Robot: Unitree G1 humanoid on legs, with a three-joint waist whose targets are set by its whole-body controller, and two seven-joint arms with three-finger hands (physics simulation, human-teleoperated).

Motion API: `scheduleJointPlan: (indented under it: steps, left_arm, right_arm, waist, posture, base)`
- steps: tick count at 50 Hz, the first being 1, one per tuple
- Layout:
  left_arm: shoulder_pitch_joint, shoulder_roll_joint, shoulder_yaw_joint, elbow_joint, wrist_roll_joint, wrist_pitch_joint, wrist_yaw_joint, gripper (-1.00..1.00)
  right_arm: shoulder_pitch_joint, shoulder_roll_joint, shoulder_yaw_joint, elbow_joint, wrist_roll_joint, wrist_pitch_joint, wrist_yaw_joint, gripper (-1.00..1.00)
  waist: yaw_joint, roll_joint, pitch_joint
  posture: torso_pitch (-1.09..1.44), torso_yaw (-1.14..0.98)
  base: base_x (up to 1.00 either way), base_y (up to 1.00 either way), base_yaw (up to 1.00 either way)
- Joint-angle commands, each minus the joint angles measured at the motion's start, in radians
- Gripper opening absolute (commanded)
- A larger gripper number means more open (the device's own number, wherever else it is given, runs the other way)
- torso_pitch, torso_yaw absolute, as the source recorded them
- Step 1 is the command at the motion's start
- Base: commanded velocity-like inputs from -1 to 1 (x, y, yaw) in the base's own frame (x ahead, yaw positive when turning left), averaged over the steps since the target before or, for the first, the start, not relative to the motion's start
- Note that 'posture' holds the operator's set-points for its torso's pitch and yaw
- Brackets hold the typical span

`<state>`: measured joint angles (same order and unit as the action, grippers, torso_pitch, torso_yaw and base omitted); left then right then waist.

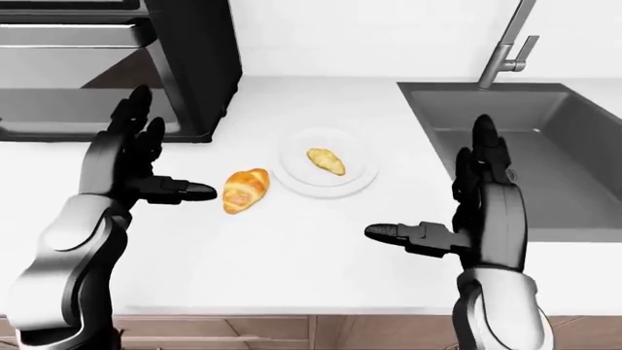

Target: Place the pastries on the plates.

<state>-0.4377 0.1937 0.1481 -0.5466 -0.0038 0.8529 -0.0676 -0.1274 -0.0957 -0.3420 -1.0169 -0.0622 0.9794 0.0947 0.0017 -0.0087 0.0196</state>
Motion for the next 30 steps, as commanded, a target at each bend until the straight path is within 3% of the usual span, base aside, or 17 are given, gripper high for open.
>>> scheduleJointPlan:
  steps: [1,12,16,18,20,25,30]
  left_arm:
    - [-0.036,0.007,0.006,-0.049,0.000,-0.007,-0.009,1.00]
    - [-0.055,-0.037,-0.088,-0.181,0.053,0.136,-0.063,1.00]
    - [0.043,-0.021,-0.073,-0.444,0.060,0.296,-0.137,1.00]
    - [0.034,-0.024,-0.106,-0.452,0.083,0.312,-0.132,1.00]
    - [0.038,-0.028,-0.106,-0.497,0.090,0.346,-0.149,1.00]
    - [-0.054,-0.064,-0.207,-0.179,0.220,0.140,-0.113,1.00]
    - [-0.139,-0.138,-0.214,0.006,0.293,0.036,-0.125,1.00]
  right_arm:
    - [-0.029,-0.012,-0.009,-0.028,0.037,-0.004,-0.024,1.00]
    - [-0.048,-0.061,-0.011,-0.029,0.062,0.004,-0.063,1.00]
    - [-0.047,-0.066,-0.019,-0.030,0.068,0.000,-0.065,1.00]
    - [-0.043,-0.068,-0.021,-0.030,0.074,-0.004,-0.068,1.00]
    - [-0.042,-0.068,-0.025,-0.030,0.084,-0.004,-0.075,1.00]
    - [-0.026,-0.071,-0.034,-0.030,0.115,-0.016,-0.094,1.00]
    - [-0.018,-0.071,-0.035,-0.030,0.123,-0.023,-0.098,1.00]
  waist:
    - [0.001,0.001,-0.017]
    - [0.004,-0.009,-0.013]
    - [0.002,-0.008,-0.014]
    - [-0.002,-0.008,-0.010]
    - [0.002,-0.010,-0.008]
    - [0.013,-0.015,-0.010]
    - [0.011,-0.022,-0.015]
  posture:
    - [0.00,0.00]
    - [0.00,0.00]
    - [0.00,0.00]
    - [0.00,0.00]
    - [0.00,0.00]
    - [0.00,0.00]
    - [0.00,0.00]
  base:
    - [0.00,0.00,0.00]
    - [0.00,0.00,0.00]
    - [0.00,0.00,0.00]
    - [0.00,0.00,0.00]
    - [0.00,0.00,0.00]
    - [0.00,0.00,0.00]
    - [0.00,0.00,0.00]
